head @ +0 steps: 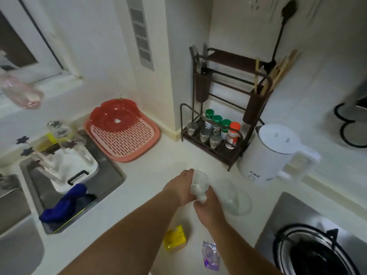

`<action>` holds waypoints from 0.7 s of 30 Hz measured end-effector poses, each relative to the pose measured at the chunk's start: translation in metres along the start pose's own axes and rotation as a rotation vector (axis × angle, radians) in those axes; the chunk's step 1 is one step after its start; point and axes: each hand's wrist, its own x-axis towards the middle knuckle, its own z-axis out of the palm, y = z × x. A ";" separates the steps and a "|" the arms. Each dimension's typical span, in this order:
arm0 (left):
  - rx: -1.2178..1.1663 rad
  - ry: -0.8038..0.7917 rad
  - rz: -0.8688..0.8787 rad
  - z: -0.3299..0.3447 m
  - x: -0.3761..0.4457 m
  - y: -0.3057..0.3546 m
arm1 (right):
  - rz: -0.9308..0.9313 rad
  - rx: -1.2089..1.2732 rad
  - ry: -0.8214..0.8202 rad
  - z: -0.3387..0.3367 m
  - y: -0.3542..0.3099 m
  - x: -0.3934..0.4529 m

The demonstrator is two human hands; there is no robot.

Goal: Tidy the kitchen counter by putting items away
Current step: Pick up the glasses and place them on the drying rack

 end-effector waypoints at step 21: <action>-1.338 0.588 -0.443 -0.162 -0.113 -0.214 | -0.316 0.009 -0.254 0.171 -0.292 0.018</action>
